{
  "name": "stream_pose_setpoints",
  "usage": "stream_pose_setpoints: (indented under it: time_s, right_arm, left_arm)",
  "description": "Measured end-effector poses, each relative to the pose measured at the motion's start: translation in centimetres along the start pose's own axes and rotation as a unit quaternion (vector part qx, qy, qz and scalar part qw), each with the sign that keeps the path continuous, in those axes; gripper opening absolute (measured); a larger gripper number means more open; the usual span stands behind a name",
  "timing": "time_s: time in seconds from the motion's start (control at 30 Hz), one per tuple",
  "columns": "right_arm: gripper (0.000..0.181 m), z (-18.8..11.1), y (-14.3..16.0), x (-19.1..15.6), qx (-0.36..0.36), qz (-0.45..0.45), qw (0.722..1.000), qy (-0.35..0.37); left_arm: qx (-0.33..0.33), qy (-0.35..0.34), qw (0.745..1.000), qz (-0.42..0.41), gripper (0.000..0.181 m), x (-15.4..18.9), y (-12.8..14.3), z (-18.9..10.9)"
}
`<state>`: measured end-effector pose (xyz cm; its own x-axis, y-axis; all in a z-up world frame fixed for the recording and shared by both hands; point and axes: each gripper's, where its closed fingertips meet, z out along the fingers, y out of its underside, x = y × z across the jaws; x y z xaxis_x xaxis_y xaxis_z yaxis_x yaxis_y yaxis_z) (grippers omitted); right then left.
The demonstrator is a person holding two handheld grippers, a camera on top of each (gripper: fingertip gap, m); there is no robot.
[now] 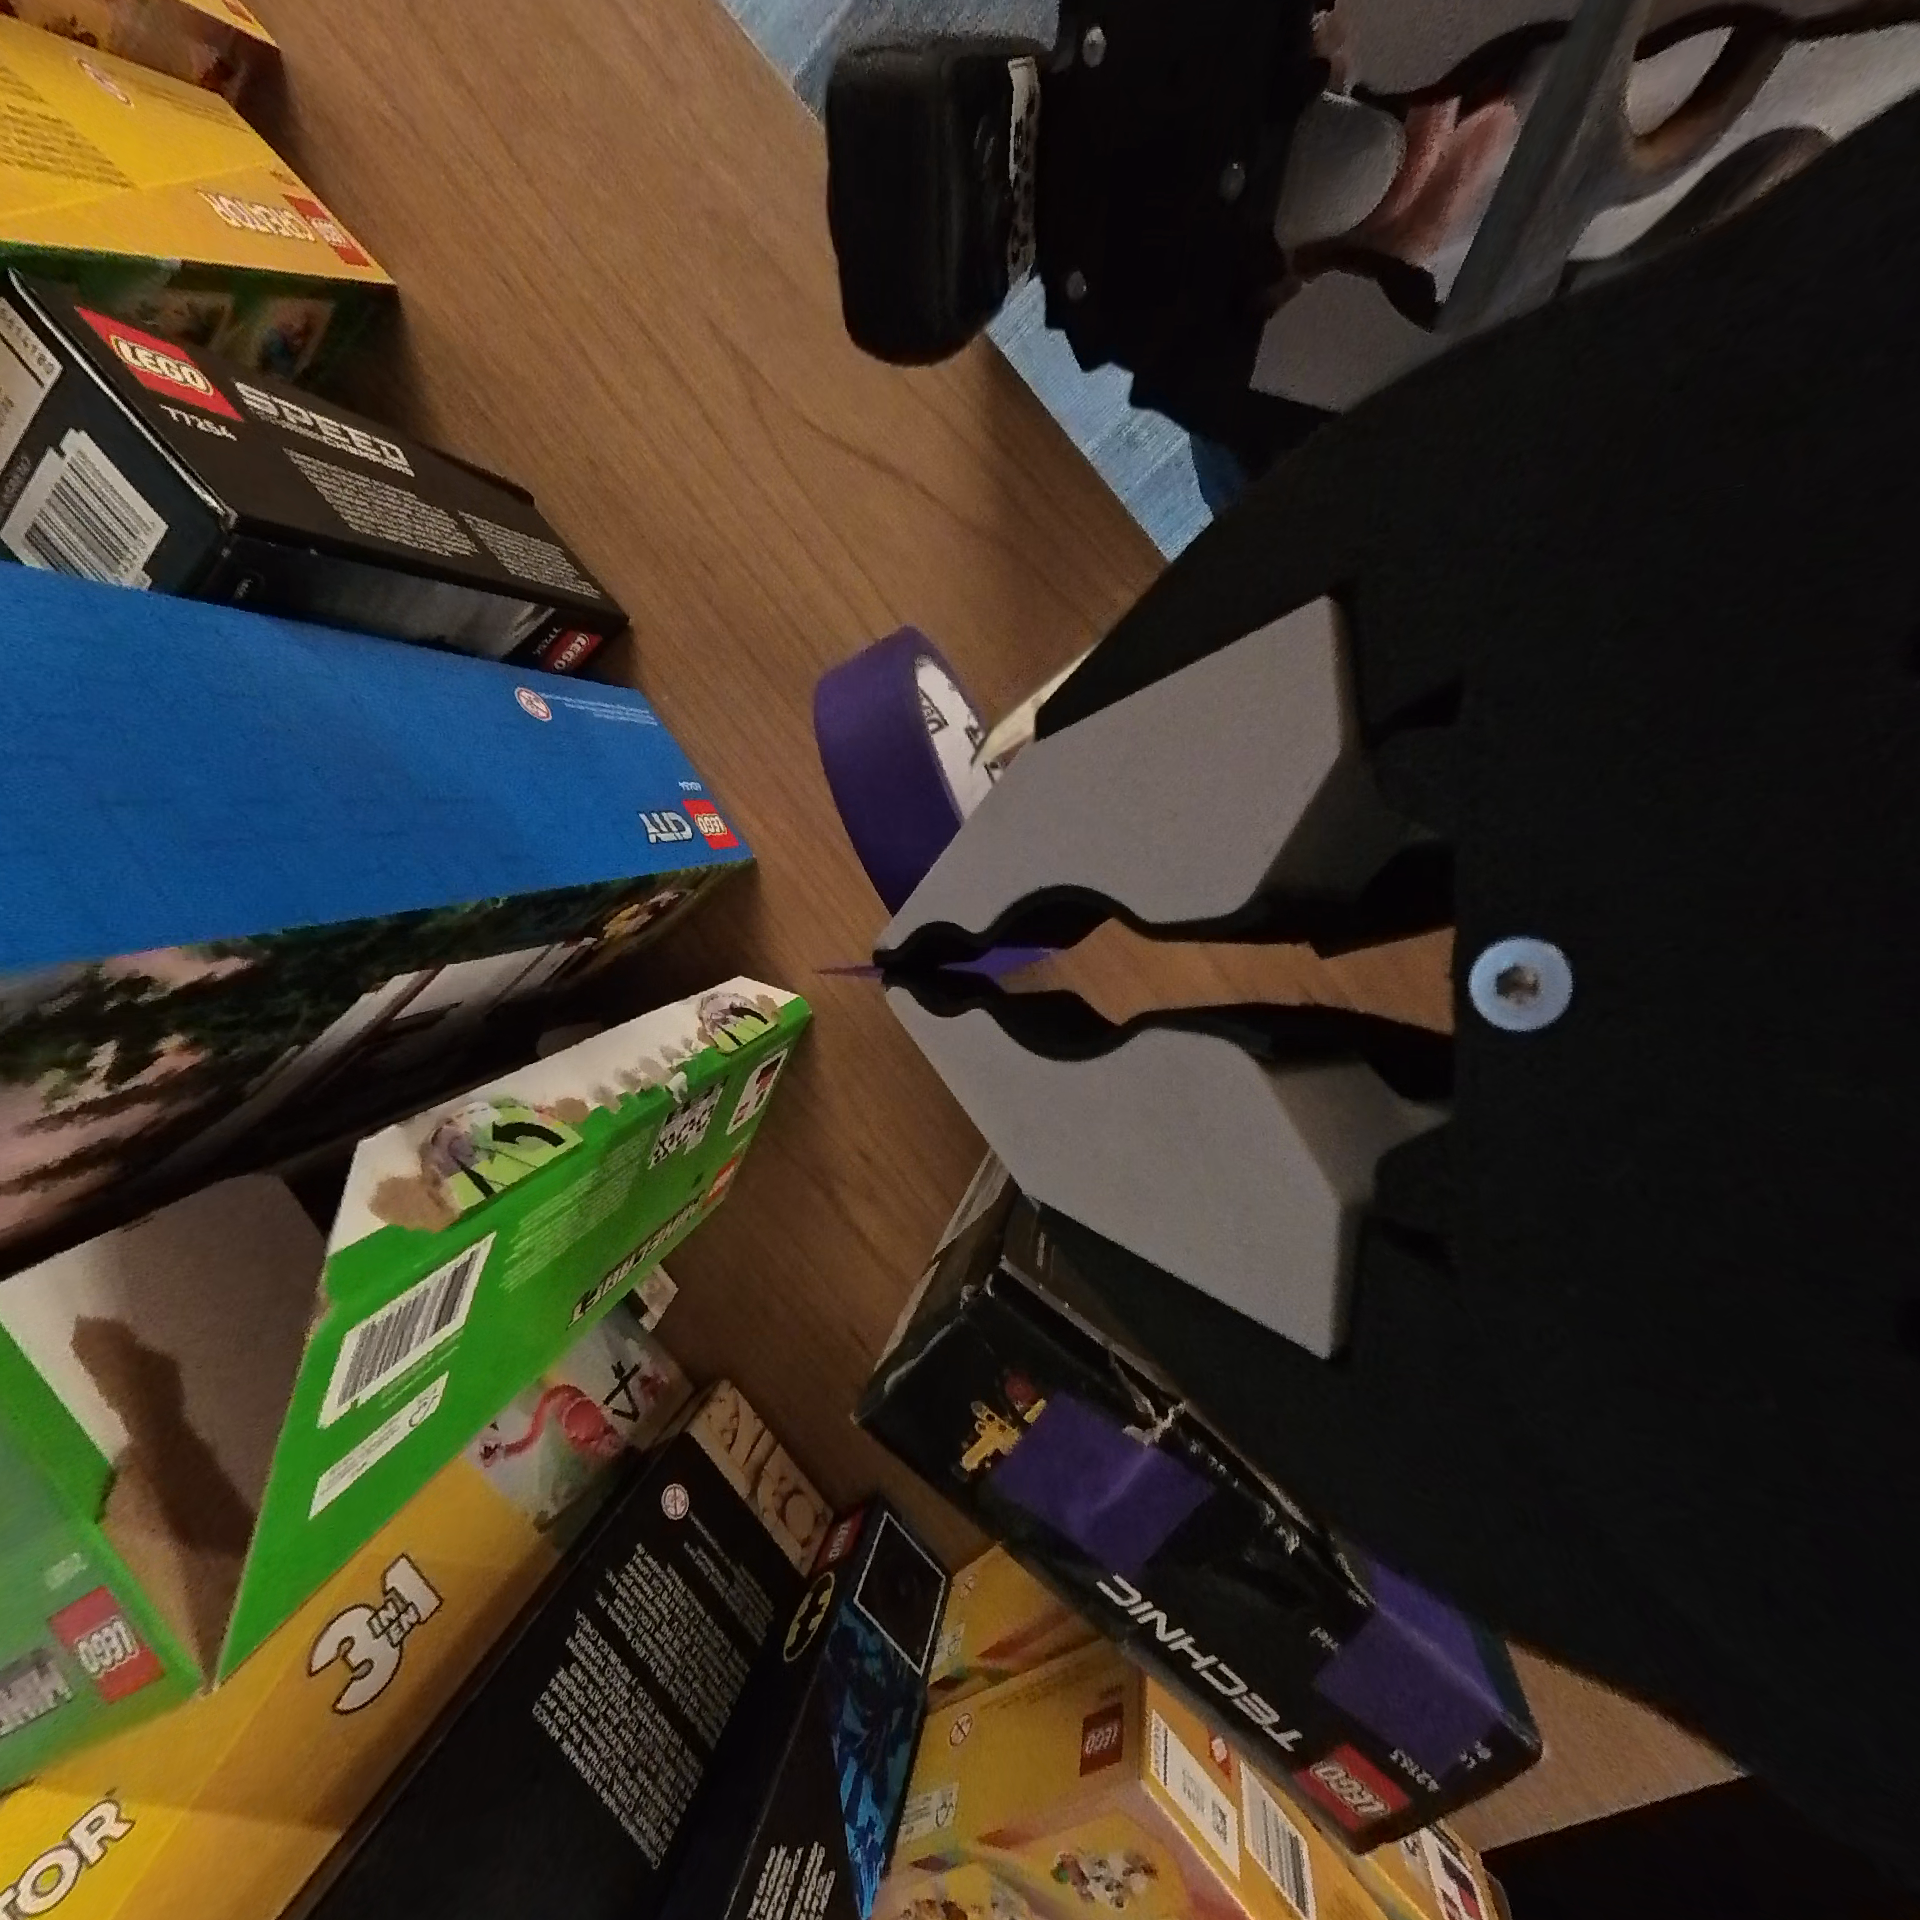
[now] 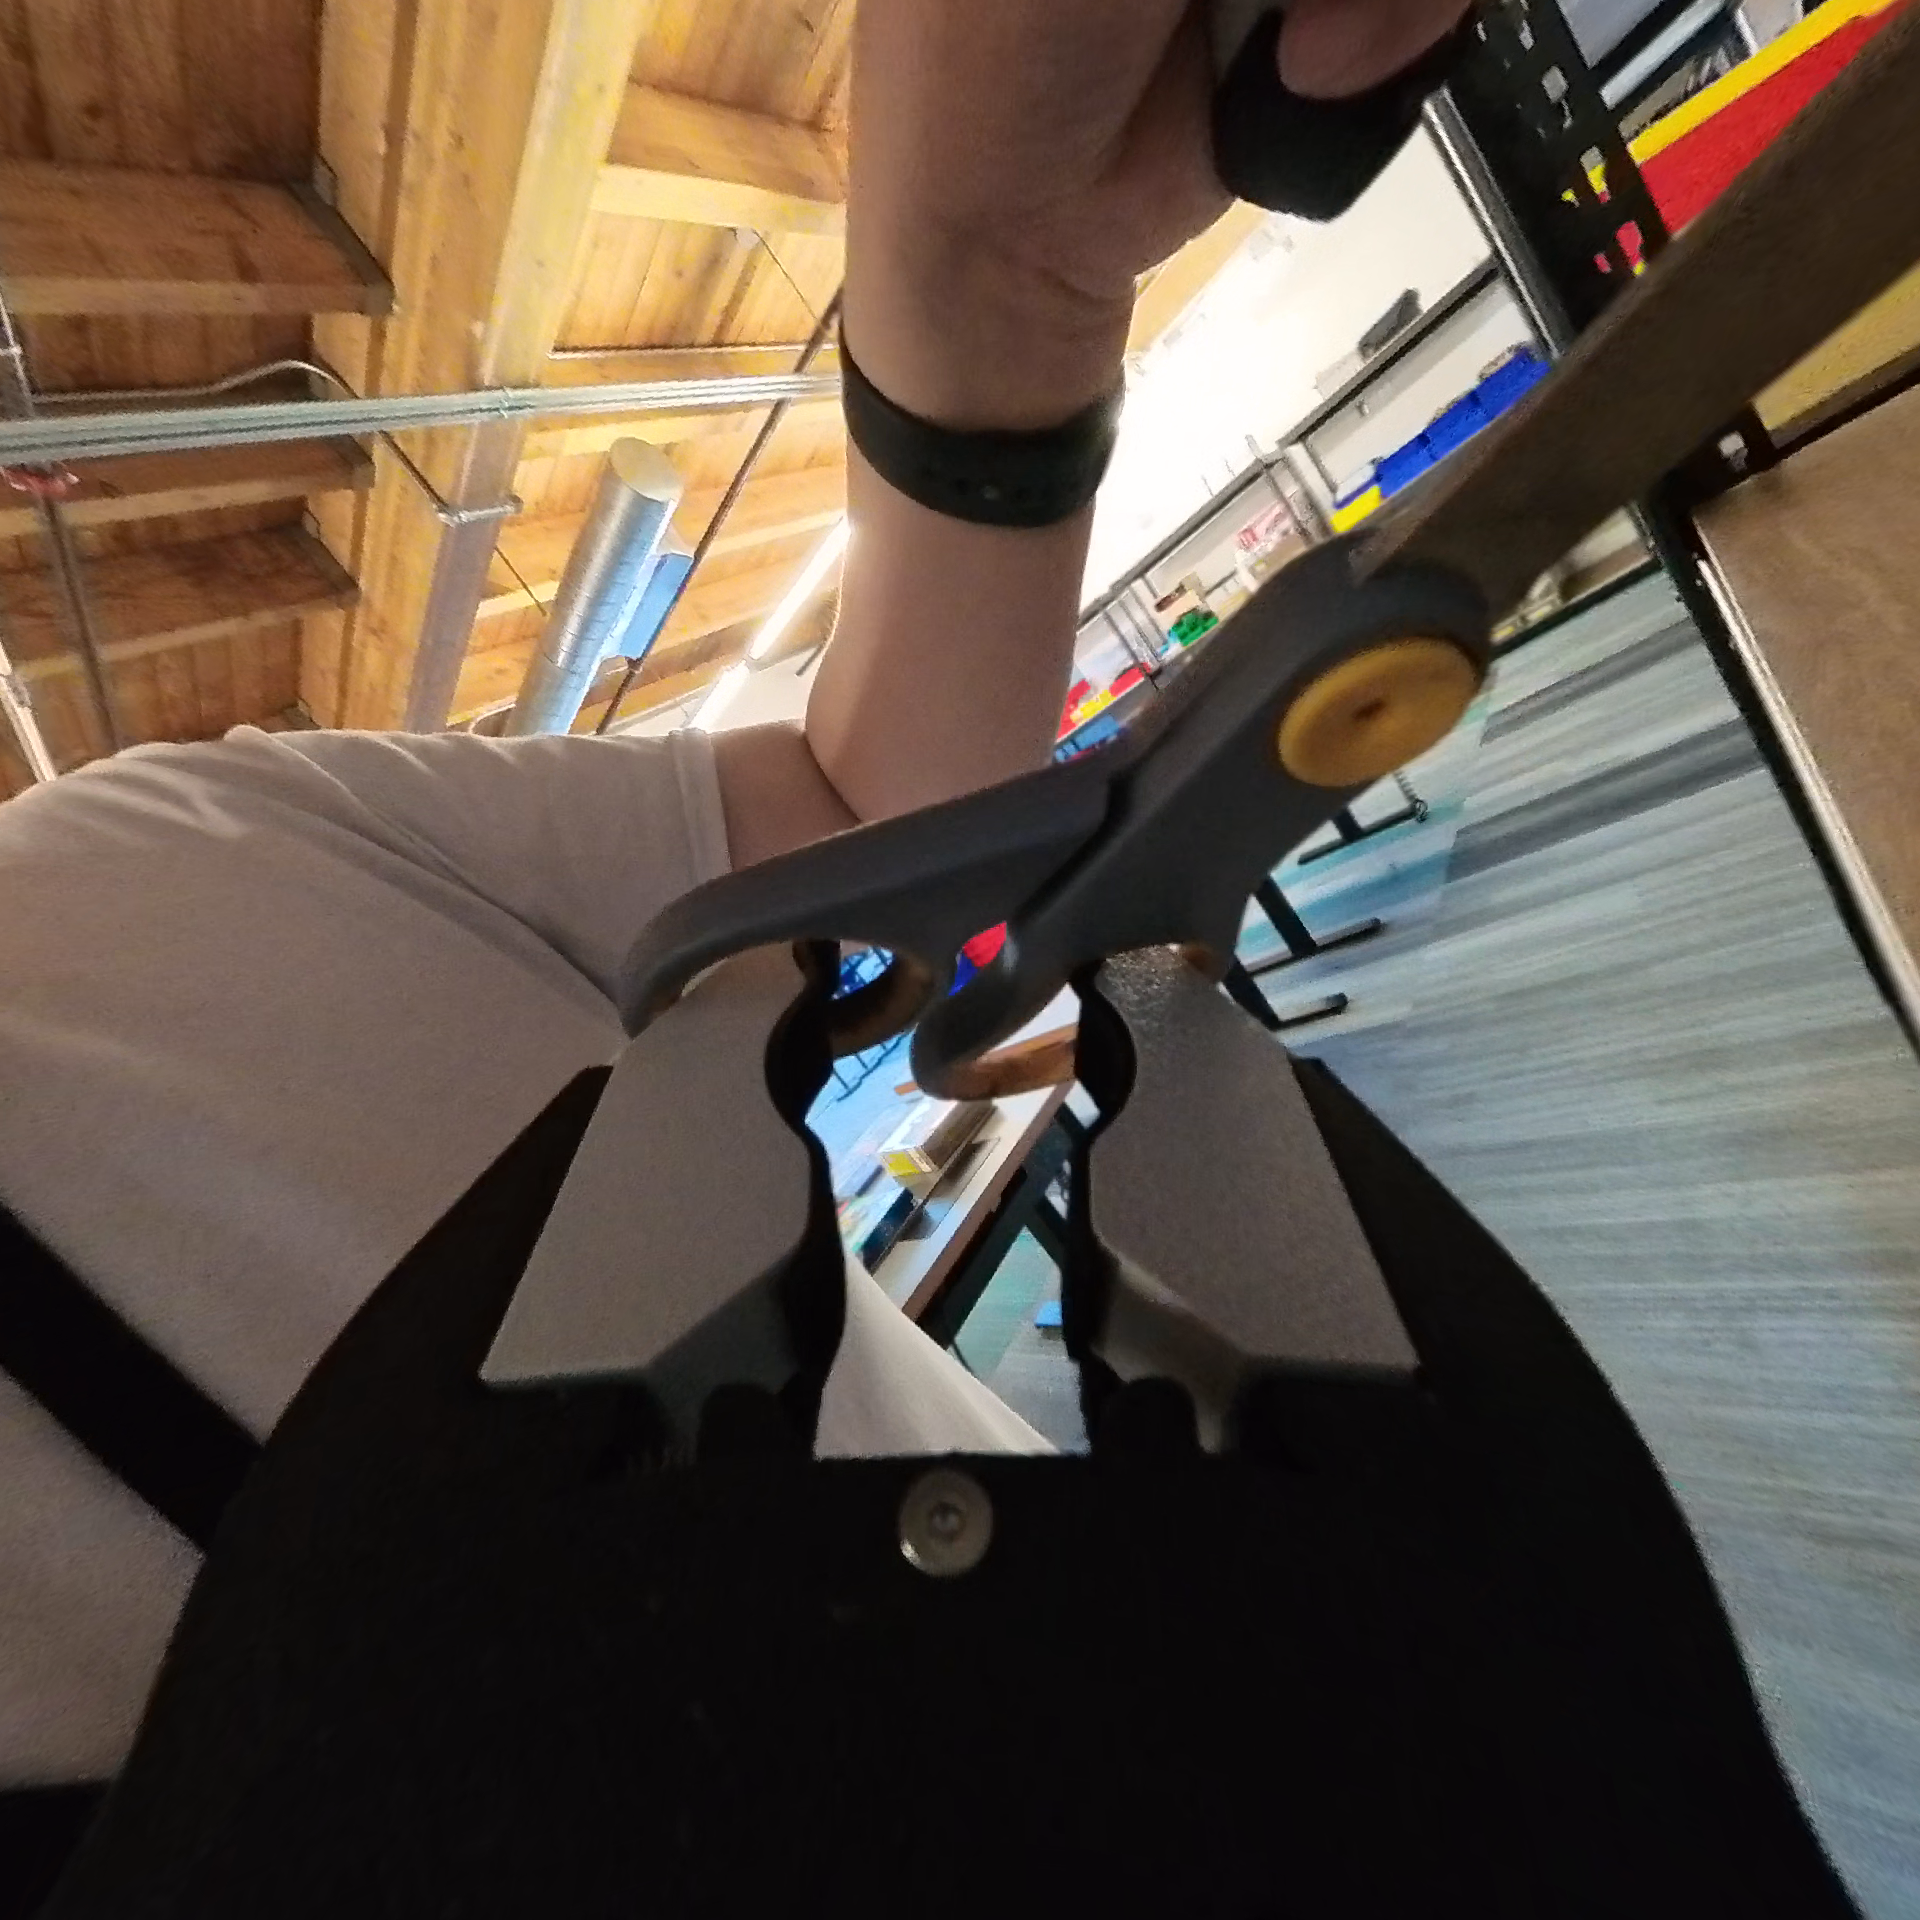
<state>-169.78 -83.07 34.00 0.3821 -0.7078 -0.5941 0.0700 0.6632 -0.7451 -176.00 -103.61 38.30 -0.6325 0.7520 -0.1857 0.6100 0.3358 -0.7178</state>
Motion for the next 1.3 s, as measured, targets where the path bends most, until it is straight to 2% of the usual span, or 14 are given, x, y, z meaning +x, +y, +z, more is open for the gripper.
stream_pose_setpoints:
  time_s: [0.37,0.7,1.3]
  right_arm:
    - [0.042,2.1,0.3,2.5,0.013,-0.023,0.999,0.031]
    - [0.043,1.5,-0.7,3.6,0.035,-0.042,0.996,0.074]
    - [0.051,3.8,-1.5,4.0,0.047,-0.029,0.998,0.028]
  left_arm:
    - [0.013,0.032,0.999,0.017,0.000,-0.5,0.3,0.2]
    - [0.043,0.079,0.996,0.017,0.000,-0.3,0.1,0.2]
    - [0.039,0.083,0.995,0.034,0.000,-0.7,0.8,-0.2]
